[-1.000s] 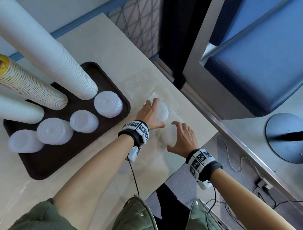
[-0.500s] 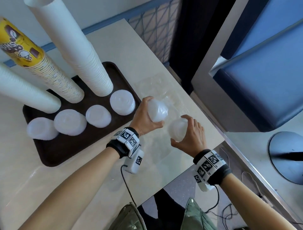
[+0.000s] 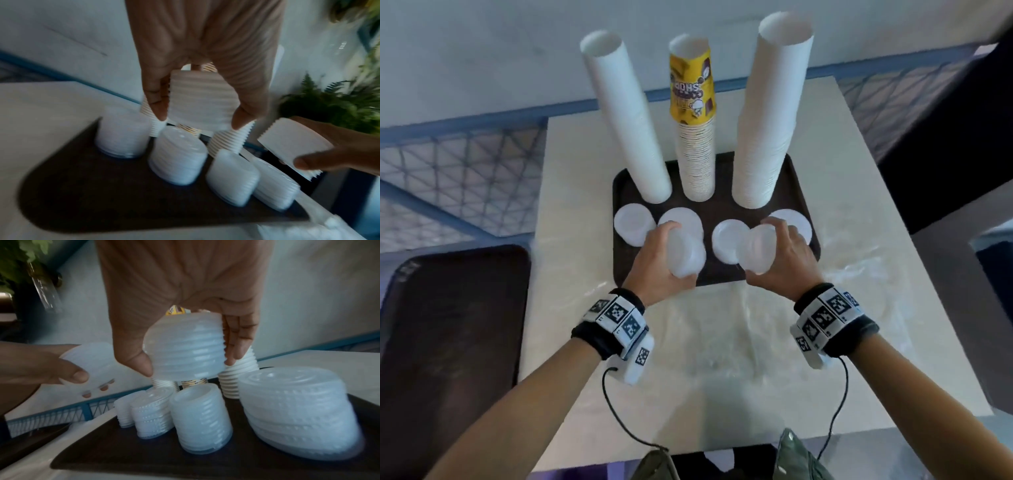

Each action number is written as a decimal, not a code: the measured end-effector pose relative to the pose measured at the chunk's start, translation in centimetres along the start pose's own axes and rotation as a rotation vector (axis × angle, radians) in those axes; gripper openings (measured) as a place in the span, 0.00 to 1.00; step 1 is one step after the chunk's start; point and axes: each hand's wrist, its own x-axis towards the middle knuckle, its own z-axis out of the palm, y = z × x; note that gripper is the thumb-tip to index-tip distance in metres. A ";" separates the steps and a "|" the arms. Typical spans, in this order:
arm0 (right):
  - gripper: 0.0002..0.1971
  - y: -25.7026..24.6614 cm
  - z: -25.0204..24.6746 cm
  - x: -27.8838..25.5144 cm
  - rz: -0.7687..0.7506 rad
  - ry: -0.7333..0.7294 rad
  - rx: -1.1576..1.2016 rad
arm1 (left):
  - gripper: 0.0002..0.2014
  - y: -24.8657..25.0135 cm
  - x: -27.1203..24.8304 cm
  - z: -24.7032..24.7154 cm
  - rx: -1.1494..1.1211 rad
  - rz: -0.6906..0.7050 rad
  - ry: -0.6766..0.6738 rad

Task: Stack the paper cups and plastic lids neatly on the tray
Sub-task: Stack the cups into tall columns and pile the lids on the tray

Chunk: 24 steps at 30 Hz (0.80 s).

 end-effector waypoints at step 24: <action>0.45 -3.8 4.7 6.3 0.147 -0.145 -0.218 | 0.42 -8.2 9.3 -5.8 0.302 -0.275 -0.070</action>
